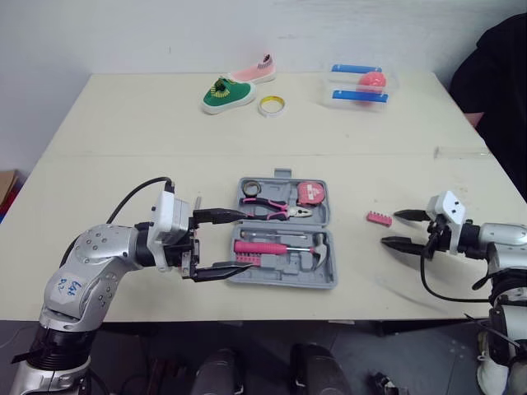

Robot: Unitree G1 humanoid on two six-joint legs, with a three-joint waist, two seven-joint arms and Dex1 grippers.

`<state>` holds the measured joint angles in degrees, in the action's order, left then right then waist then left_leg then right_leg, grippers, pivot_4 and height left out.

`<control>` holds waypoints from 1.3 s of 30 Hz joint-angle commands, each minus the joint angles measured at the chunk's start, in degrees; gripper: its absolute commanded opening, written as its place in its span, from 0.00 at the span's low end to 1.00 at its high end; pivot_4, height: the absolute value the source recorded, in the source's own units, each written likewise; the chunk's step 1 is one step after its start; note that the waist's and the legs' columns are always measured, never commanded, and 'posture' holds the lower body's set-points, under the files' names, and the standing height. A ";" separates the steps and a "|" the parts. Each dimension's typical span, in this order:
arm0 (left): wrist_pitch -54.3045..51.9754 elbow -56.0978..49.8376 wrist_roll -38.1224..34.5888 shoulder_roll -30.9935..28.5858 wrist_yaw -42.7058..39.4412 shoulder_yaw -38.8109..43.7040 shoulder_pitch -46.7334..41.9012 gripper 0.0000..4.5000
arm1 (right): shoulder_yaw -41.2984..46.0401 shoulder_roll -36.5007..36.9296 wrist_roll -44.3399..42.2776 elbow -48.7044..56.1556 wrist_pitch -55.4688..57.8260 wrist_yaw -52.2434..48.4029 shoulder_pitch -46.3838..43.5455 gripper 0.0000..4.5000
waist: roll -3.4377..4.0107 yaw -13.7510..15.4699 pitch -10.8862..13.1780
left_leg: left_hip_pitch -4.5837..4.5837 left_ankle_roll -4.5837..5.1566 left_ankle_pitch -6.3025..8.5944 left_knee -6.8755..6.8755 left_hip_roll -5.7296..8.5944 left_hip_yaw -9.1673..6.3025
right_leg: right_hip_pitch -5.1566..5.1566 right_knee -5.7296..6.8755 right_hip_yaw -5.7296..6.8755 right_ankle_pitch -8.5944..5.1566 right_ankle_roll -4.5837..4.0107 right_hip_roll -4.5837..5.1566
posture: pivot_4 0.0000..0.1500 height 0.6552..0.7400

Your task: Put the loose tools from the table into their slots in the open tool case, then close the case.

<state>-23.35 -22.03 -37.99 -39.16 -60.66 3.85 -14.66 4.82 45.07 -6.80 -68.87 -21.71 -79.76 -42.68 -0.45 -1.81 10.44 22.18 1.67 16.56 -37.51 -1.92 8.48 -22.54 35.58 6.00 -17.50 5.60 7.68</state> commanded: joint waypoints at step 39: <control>-3.45 -4.19 -3.29 -4.35 -2.42 1.54 1.85 1.00 | 5.65 -5.41 -2.80 1.72 0.66 -0.35 -3.85 0.17 | 0.06 -0.62 0.03 | 0.02 -0.19 0.07 -0.22 -0.28 -0.11 | 0.07 0.07 -0.17 -0.06 -0.13 0.01 | 1.00 1.00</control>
<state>-28.22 -26.19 -41.32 -43.78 -62.91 4.81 -12.48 8.46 39.21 -6.86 -71.00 -21.06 -78.53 -45.81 -0.39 -2.43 10.47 22.22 1.48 16.63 -37.71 -2.20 8.38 -22.49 35.65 5.83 -17.56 5.48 7.68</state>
